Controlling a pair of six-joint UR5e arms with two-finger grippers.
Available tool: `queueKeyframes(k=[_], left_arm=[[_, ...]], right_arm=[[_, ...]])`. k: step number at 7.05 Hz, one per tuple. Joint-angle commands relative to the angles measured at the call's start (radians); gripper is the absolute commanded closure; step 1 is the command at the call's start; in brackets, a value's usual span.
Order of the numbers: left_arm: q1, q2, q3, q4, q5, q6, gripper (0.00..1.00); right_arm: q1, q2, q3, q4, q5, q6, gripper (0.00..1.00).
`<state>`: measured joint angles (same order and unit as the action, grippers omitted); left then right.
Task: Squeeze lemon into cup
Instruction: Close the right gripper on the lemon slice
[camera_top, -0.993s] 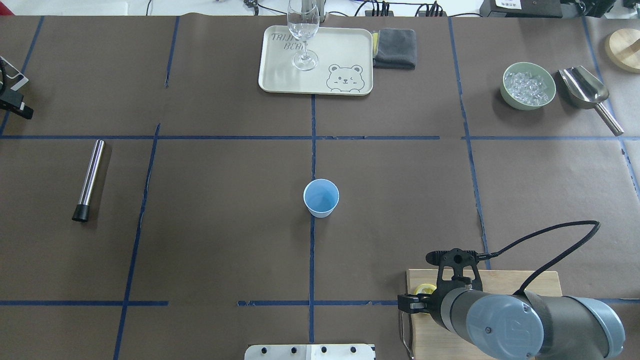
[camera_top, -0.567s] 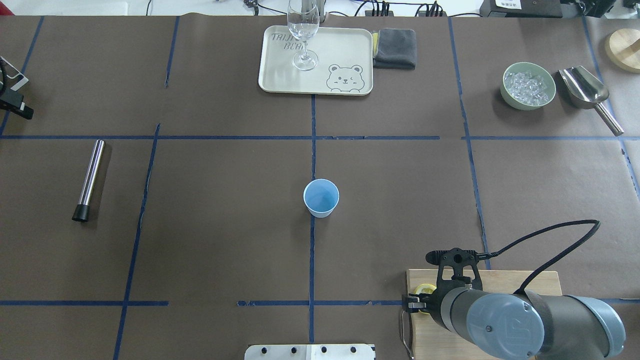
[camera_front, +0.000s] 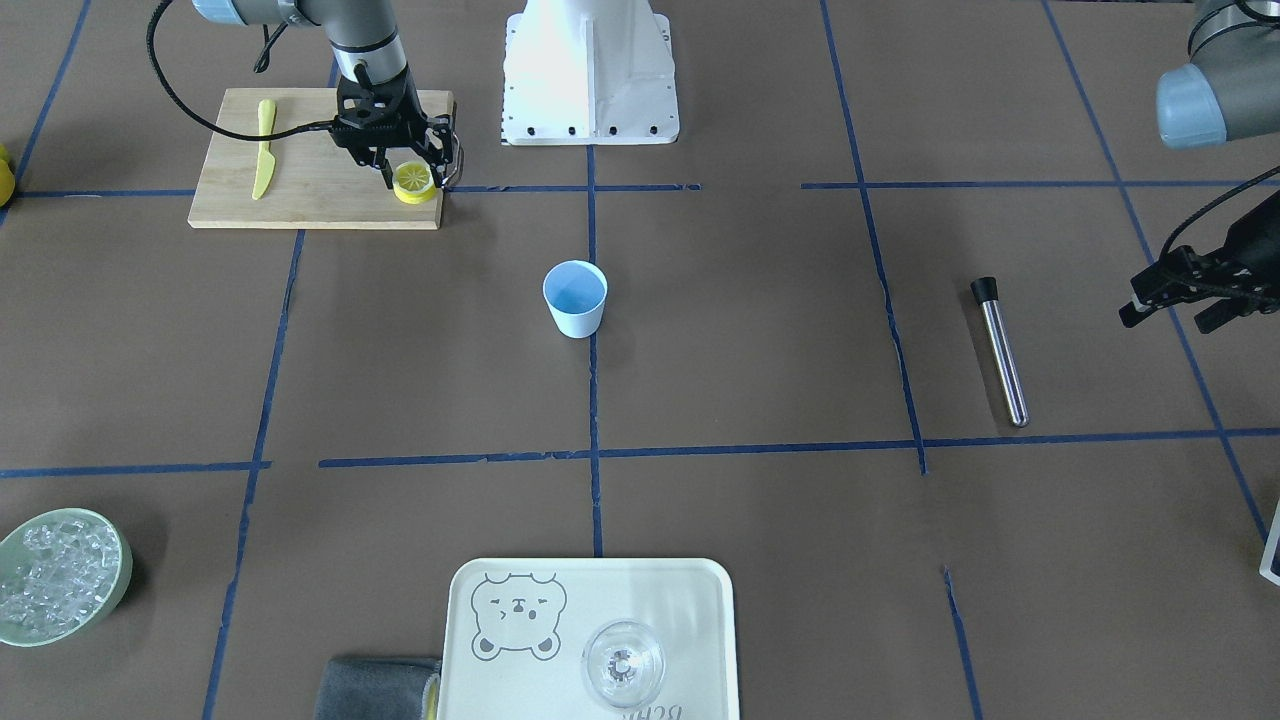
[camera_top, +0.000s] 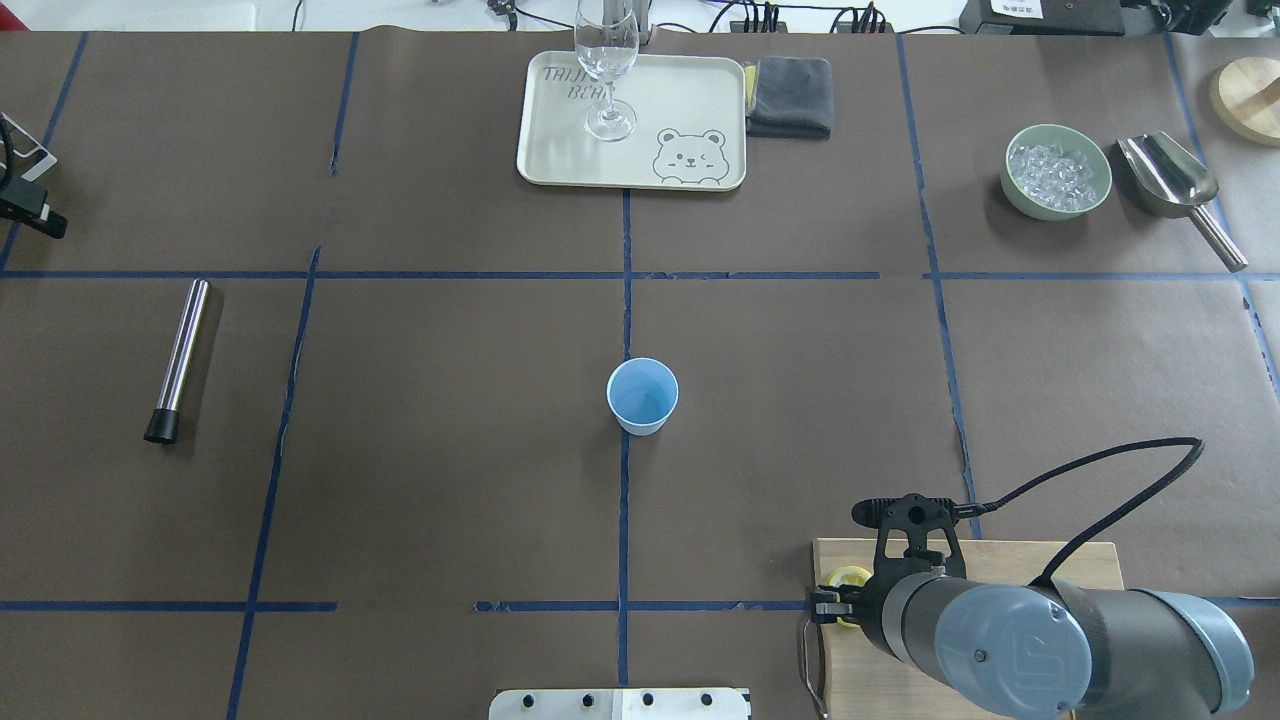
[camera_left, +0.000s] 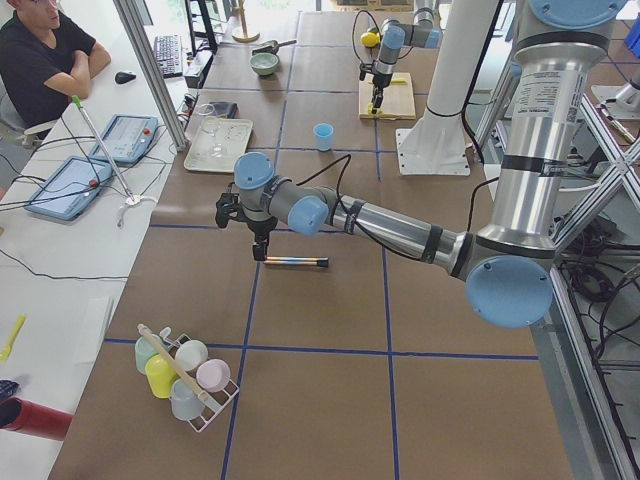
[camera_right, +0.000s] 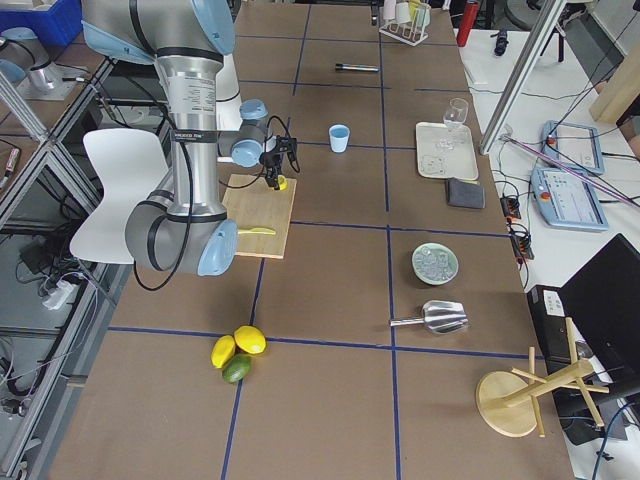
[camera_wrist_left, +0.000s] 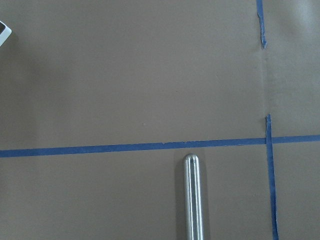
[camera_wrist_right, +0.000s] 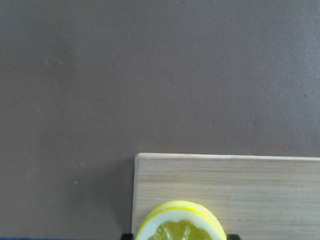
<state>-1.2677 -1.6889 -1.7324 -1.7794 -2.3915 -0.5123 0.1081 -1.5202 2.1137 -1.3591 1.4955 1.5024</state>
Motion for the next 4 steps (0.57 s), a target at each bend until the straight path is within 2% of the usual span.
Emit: queueKeyframes(k=[1,4], left_arm=[[-0.001,0.001,-0.001,0.0,0.0,0.0,0.0],[-0.001,0.002,-0.007,0.0,0.0,-0.008,0.0]], right_arm=[[0.002,0.0,0.003,0.0,0.0,0.001,0.52],[0.008,-0.012,0.031,-0.005,-0.001,0.001,0.52]])
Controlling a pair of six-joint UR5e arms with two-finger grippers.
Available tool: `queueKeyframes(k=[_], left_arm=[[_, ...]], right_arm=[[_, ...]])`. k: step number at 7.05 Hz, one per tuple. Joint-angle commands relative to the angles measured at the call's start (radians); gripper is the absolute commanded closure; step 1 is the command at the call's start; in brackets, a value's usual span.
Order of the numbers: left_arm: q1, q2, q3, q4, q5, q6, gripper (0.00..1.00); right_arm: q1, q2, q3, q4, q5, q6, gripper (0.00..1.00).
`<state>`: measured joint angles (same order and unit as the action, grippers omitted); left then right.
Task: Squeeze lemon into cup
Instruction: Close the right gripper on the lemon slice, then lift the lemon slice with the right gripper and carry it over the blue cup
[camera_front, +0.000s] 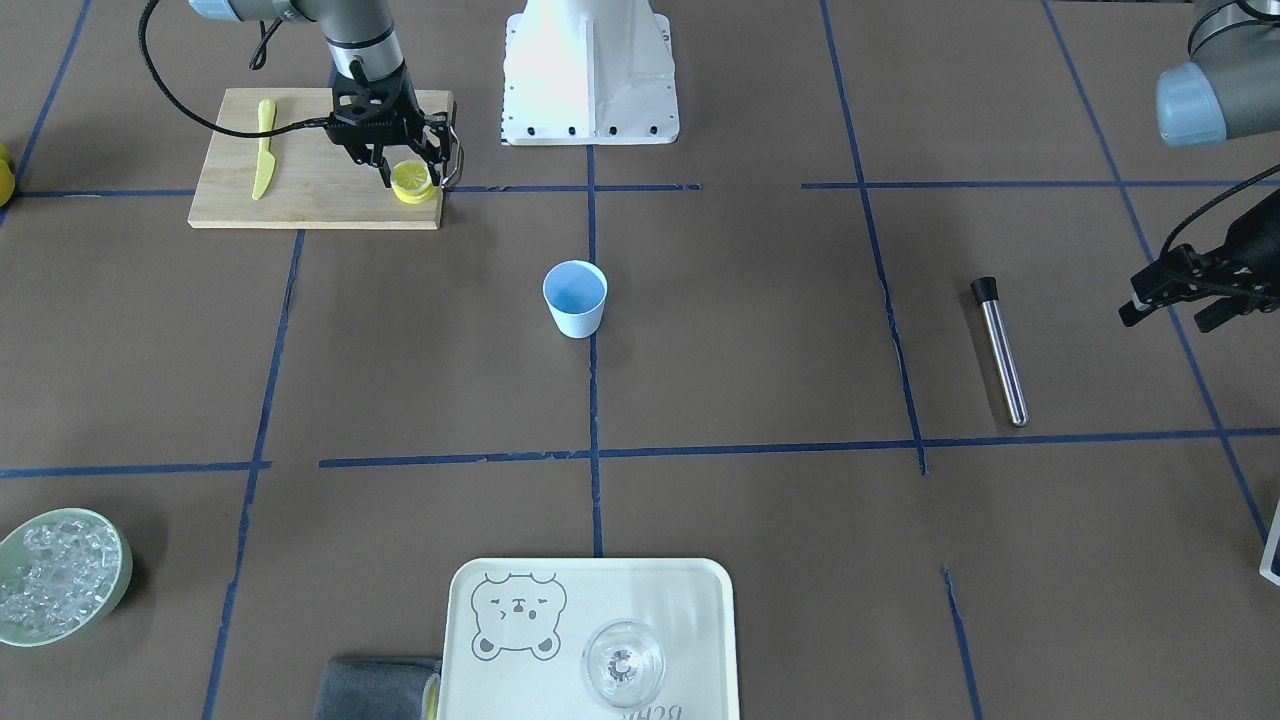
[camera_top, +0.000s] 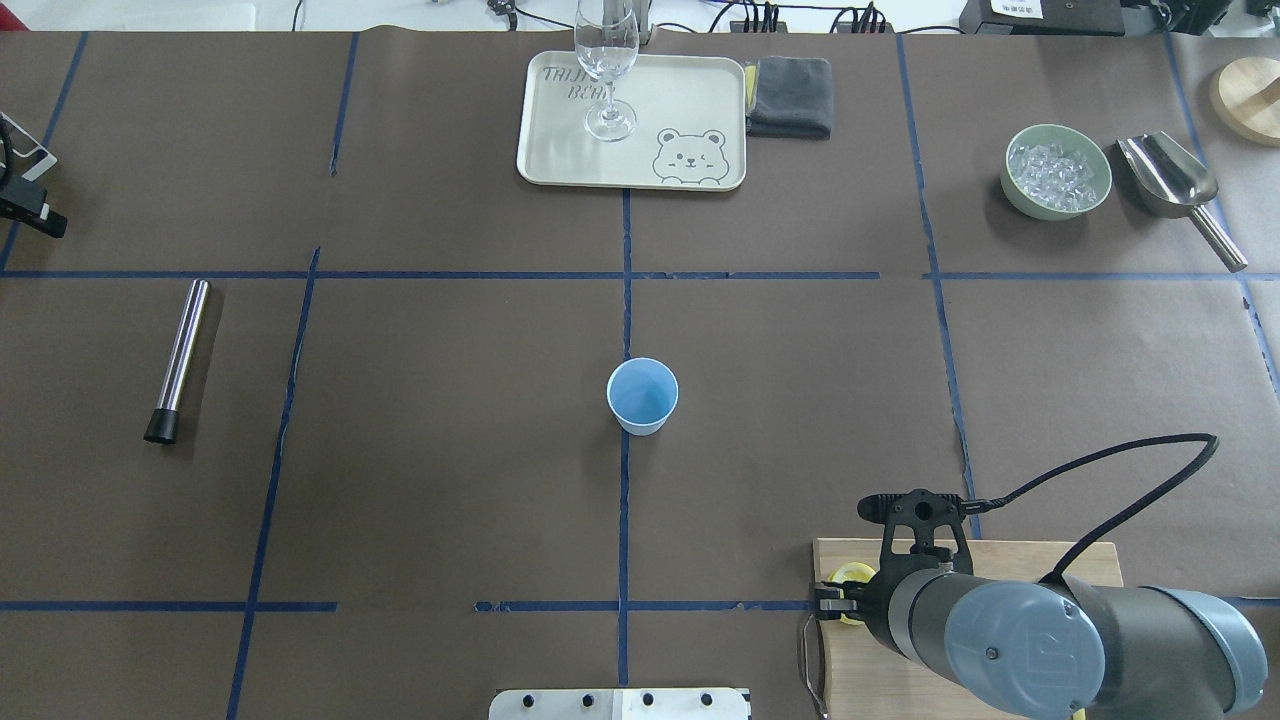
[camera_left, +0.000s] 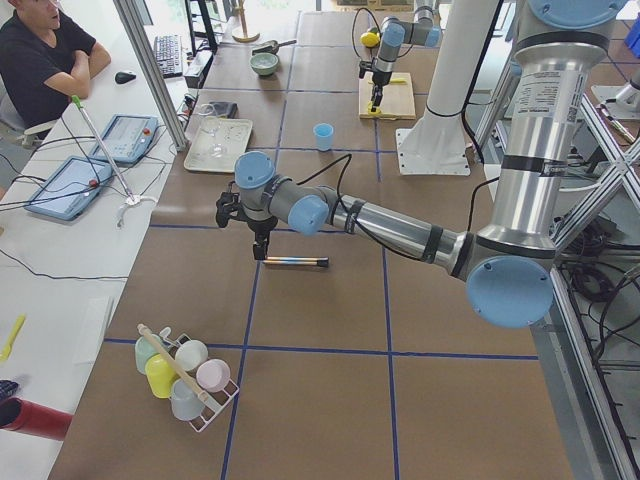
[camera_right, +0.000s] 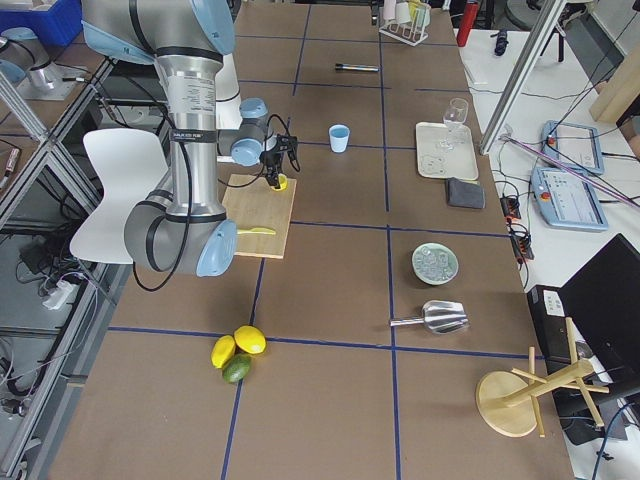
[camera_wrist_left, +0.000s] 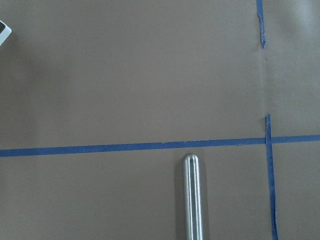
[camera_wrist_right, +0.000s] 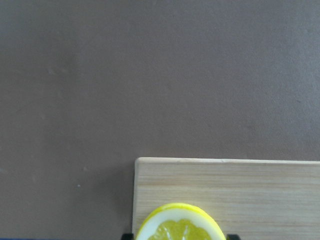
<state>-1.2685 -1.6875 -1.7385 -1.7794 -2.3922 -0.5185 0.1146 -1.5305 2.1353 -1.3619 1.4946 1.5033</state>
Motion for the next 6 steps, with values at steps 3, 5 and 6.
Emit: queueKeyframes(k=[3,5,6], left_arm=[[0.0,0.0,-0.003,0.0,-0.001,-0.001,0.0],[0.0,0.0,-0.004,0.0,-0.001,-0.001,0.0],[0.0,0.0,-0.001,0.0,-0.001,-0.001,0.0]], right_arm=[[0.098,-0.002,0.086,-0.051,0.095,-0.002,0.51],[0.166,0.032,0.176,-0.164,0.15,-0.002,0.51],[0.181,0.085,0.179,-0.221,0.15,-0.002,0.51]])
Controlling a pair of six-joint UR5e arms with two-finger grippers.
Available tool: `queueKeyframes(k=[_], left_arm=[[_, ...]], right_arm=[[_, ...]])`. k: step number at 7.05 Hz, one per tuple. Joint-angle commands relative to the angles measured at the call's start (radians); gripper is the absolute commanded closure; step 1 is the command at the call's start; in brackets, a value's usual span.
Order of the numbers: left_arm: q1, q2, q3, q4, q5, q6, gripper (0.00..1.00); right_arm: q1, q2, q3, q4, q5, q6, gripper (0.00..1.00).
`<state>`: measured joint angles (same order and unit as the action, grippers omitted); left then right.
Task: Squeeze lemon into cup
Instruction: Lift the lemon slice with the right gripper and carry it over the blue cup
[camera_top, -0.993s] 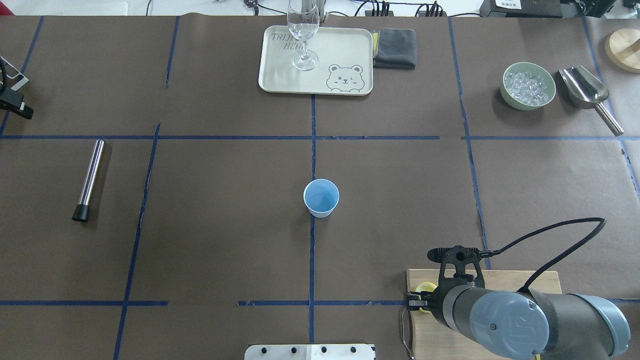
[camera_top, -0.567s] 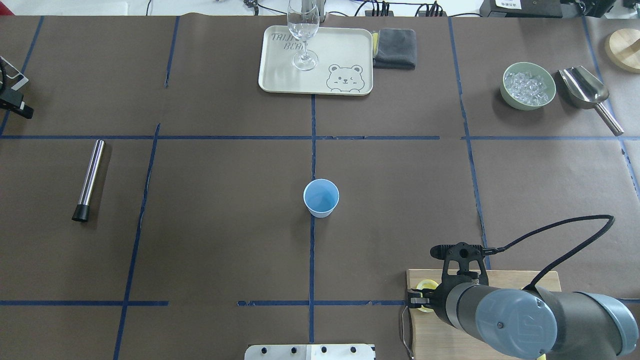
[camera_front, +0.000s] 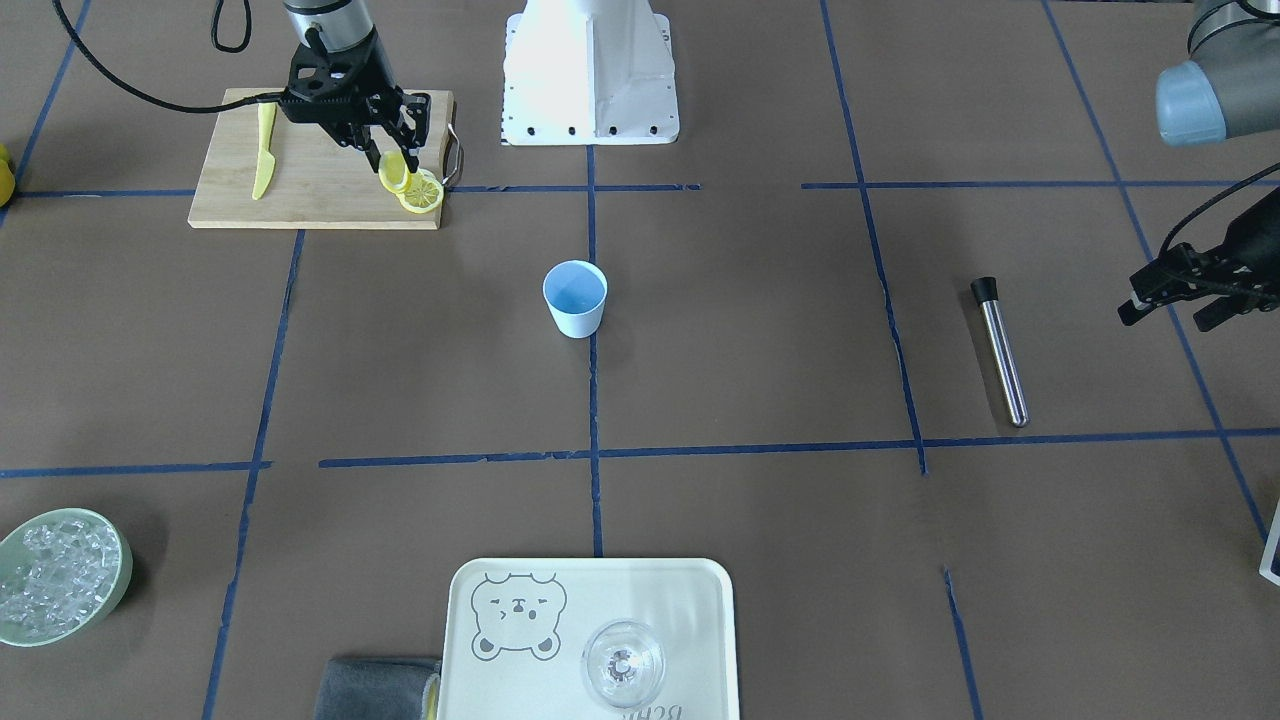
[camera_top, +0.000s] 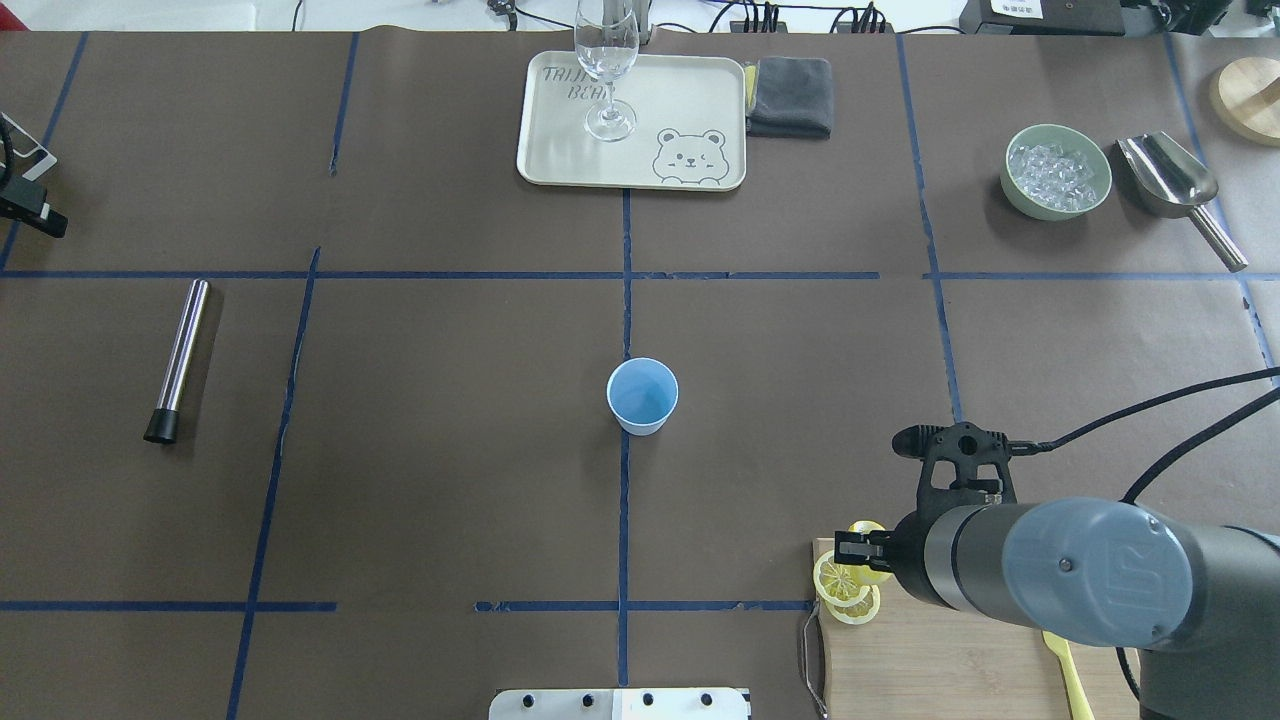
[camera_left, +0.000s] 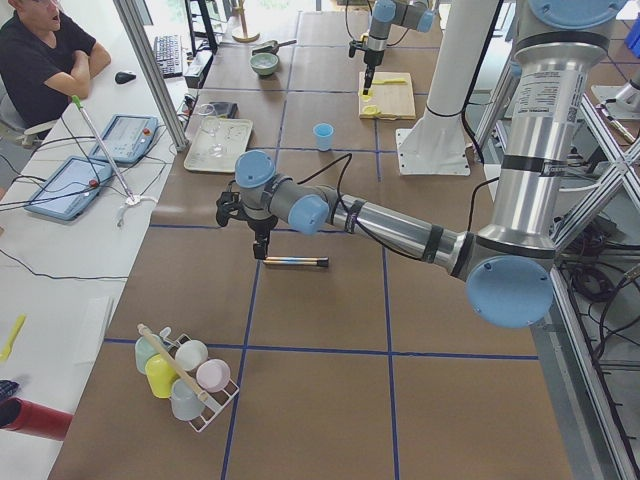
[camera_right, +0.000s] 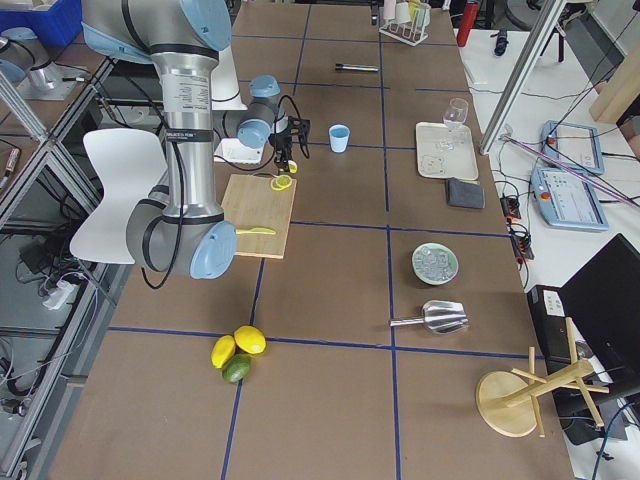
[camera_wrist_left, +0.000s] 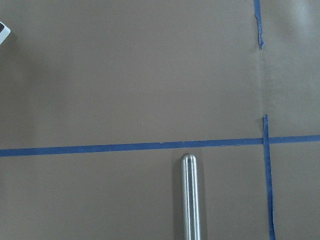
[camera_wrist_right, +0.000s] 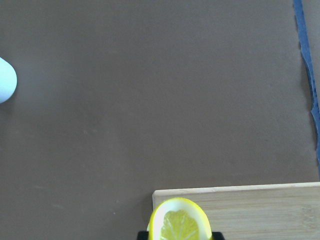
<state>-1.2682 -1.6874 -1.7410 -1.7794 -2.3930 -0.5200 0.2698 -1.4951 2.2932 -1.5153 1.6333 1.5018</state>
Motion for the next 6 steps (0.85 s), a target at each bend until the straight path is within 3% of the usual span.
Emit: queueKeyframes(k=[1,3,6], left_arm=[[0.001,0.0,0.005,0.0,0.0,0.002,0.0],[0.001,0.0,0.005,0.0,0.0,0.002,0.0],[0.001,0.0,0.006,0.0,0.0,0.0,0.0]], right_arm=[[0.026,0.12,0.017,-0.125,0.011,0.0,0.51],[0.061,0.308,-0.024,-0.266,0.01,-0.002,0.51],[0.161,0.586,-0.297,-0.278,0.04,-0.015,0.52]])
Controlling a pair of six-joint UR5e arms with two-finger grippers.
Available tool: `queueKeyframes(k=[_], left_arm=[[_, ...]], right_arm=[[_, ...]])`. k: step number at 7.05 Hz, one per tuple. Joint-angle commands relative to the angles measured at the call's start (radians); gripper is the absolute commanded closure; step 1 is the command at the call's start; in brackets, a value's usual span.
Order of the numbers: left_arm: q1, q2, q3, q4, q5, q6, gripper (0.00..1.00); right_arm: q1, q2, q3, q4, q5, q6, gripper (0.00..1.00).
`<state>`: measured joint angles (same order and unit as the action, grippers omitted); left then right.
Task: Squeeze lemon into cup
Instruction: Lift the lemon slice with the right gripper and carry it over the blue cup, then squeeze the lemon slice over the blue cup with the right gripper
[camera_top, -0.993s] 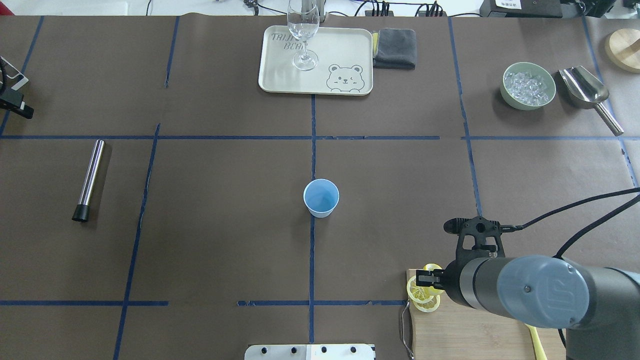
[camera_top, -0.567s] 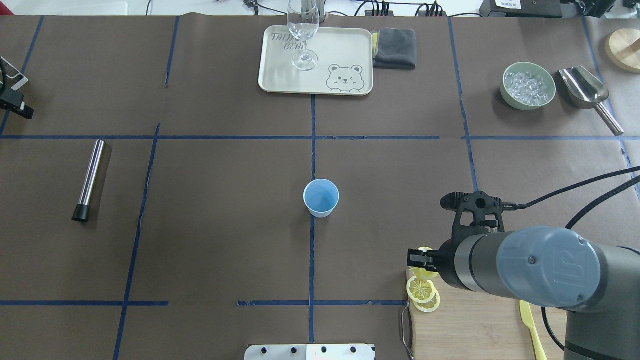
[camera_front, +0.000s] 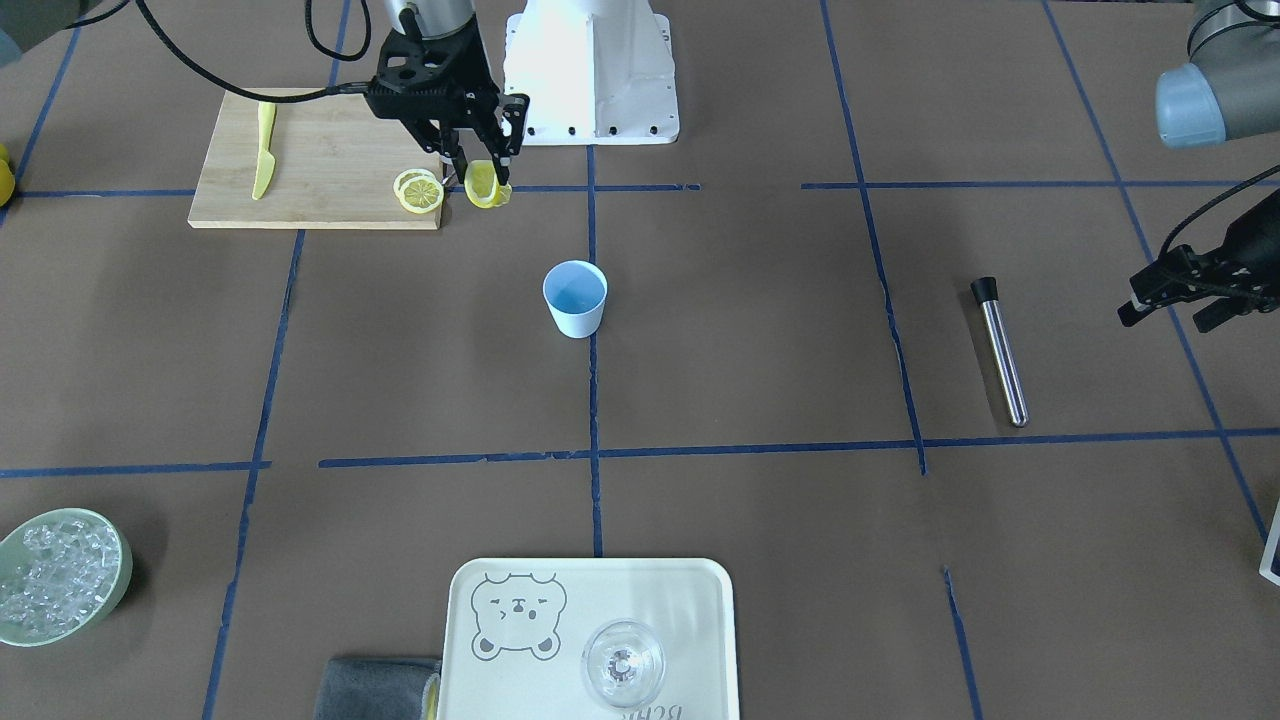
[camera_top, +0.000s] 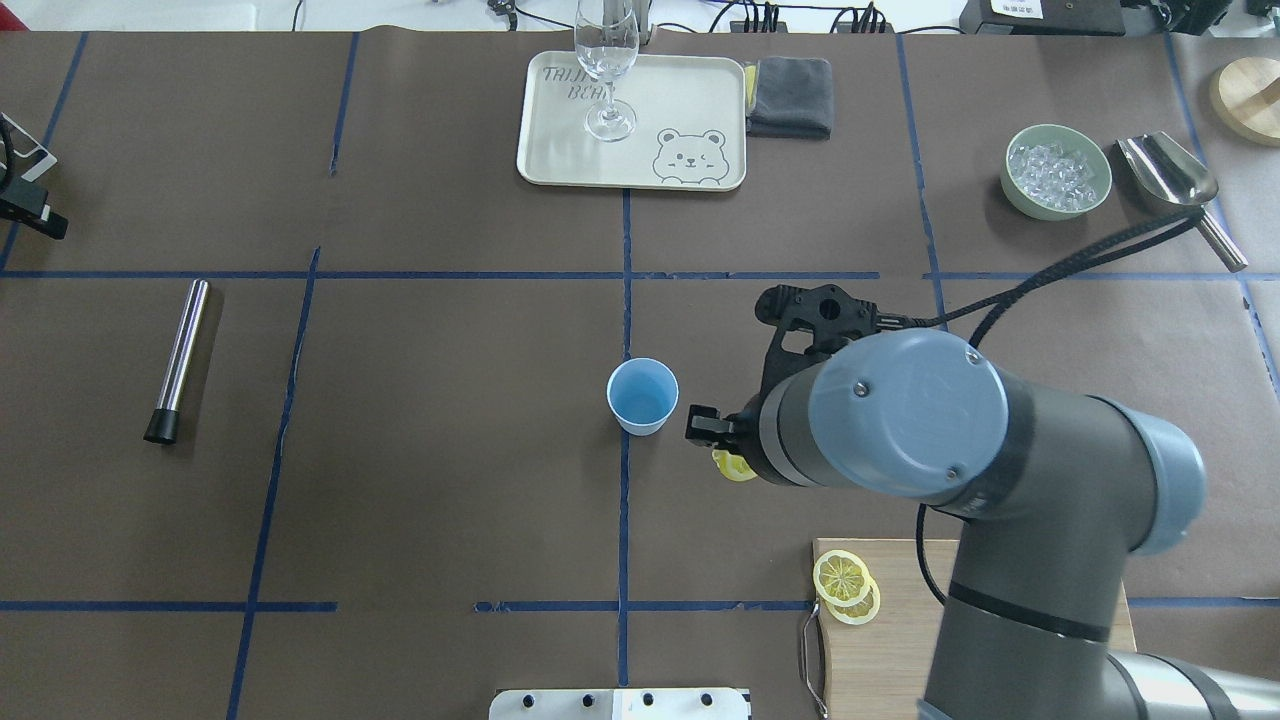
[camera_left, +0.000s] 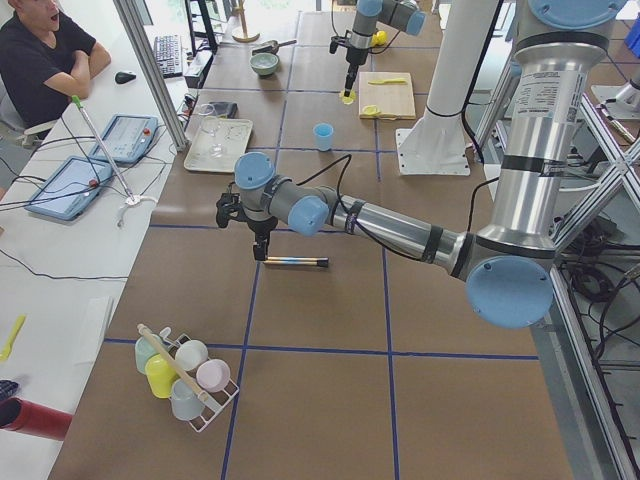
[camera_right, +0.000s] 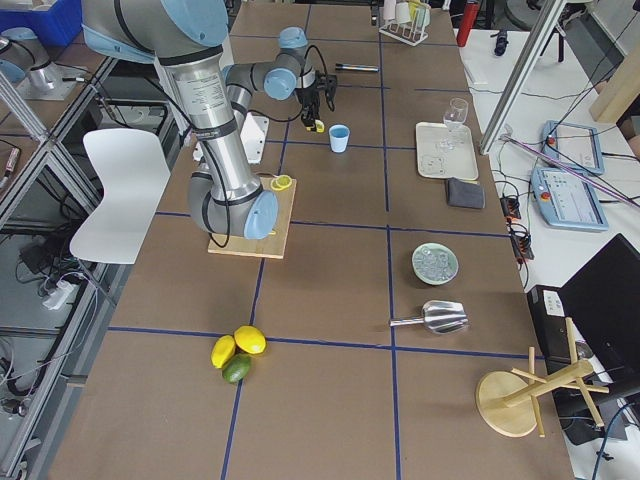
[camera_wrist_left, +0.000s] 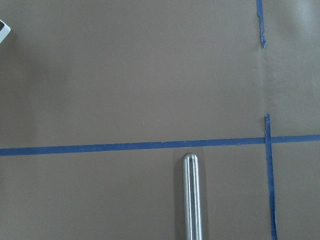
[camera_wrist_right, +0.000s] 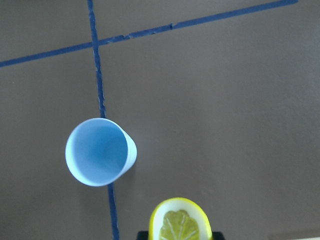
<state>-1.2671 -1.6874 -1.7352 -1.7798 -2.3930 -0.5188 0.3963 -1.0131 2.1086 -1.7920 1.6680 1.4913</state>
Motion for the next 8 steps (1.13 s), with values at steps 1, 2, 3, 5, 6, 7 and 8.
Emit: queueKeyframes(k=[1,2,3,5,6,7,8], left_arm=[[0.0,0.0,0.0,0.0,-0.002,-0.001,0.0],[0.0,0.0,0.0,0.0,-0.002,-0.001,0.0],[0.0,0.0,0.002,0.0,-0.002,0.0,0.0],[0.0,0.0,-0.001,-0.001,-0.002,-0.003,0.0],[0.0,0.0,-0.004,0.0,-0.002,-0.003,0.0],[0.0,0.0,-0.004,-0.001,-0.002,-0.003,0.0],[0.0,0.0,-0.001,-0.001,-0.002,-0.001,0.0]], right_arm=[[0.05,0.211,-0.246,0.011,0.006,-0.006,0.52],[0.064,0.244,-0.325,0.067,0.007,-0.006,0.52],[0.064,0.245,-0.37,0.095,0.007,-0.005,0.51],[0.064,0.24,-0.374,0.088,0.054,0.001,0.51],[0.062,0.232,-0.375,0.086,0.062,0.001,0.51],[0.061,0.223,-0.375,0.086,0.062,0.001,0.5],[0.055,0.216,-0.377,0.086,0.062,0.001,0.49]])
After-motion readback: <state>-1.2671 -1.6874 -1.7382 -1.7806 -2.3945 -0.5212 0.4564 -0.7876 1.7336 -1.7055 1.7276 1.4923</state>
